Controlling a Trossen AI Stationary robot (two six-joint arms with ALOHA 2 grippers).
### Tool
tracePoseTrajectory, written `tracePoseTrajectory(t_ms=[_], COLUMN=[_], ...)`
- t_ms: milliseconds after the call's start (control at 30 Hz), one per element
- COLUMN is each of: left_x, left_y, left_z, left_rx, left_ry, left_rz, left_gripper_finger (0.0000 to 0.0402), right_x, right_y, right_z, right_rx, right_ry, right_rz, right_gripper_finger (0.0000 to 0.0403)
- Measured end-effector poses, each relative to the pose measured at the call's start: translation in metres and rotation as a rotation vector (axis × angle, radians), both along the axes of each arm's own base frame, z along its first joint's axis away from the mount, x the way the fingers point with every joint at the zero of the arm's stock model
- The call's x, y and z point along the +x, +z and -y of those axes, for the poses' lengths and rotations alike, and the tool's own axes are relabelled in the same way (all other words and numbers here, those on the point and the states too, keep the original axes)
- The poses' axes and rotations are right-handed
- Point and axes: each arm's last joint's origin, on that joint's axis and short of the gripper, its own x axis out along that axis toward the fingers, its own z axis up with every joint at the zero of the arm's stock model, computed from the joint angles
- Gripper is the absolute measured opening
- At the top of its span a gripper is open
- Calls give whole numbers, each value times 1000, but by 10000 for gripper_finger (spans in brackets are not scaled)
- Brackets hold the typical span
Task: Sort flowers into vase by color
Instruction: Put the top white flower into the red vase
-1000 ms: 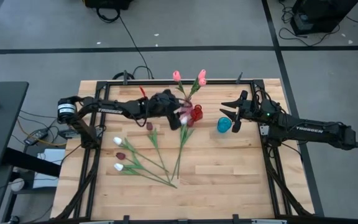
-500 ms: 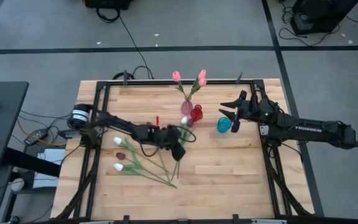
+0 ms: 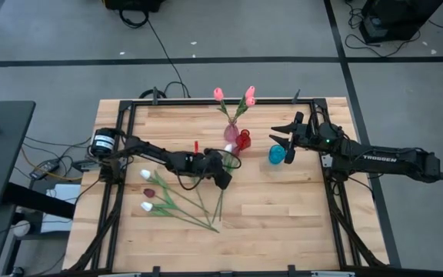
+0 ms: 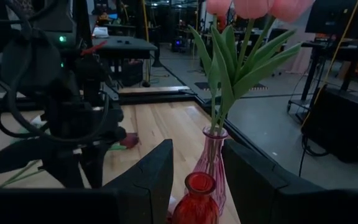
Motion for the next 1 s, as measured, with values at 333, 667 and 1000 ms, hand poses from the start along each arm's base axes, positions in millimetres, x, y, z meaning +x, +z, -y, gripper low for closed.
tracePoseTrajectory(t_ms=[333,667,1000], left_x=[11,10,3], left_y=[-18,-18,22], left_z=[2,-1,-10], left_rx=[-54,38,87], left_ry=[-46,-114,-138], left_rz=[-14,-59,-80], left_gripper_finger=[136,44,6], right_x=[1,2,-3], right_y=[0,-1,-5], right_z=[0,1,2], right_rx=[-3,0,-11], right_ry=[0,2,-67], right_rz=[5,-3,-63], right_gripper_finger=[151,151,151])
